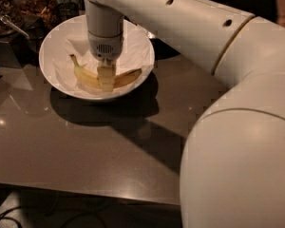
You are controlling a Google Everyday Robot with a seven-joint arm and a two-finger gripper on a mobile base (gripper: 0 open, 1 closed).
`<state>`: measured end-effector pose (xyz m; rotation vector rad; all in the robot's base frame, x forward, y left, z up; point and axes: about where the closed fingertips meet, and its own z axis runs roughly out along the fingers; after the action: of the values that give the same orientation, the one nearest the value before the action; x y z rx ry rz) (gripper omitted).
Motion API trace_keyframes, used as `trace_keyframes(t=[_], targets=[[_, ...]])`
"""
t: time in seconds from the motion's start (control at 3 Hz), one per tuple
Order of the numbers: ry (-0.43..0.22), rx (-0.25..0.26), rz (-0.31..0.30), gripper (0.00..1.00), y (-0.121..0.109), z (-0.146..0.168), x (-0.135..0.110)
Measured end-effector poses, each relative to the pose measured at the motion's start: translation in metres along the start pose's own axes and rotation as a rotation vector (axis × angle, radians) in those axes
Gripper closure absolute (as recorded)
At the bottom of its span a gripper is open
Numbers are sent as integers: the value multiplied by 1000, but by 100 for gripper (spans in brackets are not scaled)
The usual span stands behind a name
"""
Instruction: Pick banana from white bowl
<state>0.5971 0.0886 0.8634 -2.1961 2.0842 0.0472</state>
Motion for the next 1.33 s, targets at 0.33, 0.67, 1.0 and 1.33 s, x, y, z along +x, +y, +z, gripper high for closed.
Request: trace_keyframes(t=[0.33,0.67,1.0,1.33], targets=[[-19,44,-12,100,28,-27,6],[-34,112,-30,100,59,-61,3],[-41,191,-68,100,96,-90,0],[-57,238,-101,100,138,-103,8]])
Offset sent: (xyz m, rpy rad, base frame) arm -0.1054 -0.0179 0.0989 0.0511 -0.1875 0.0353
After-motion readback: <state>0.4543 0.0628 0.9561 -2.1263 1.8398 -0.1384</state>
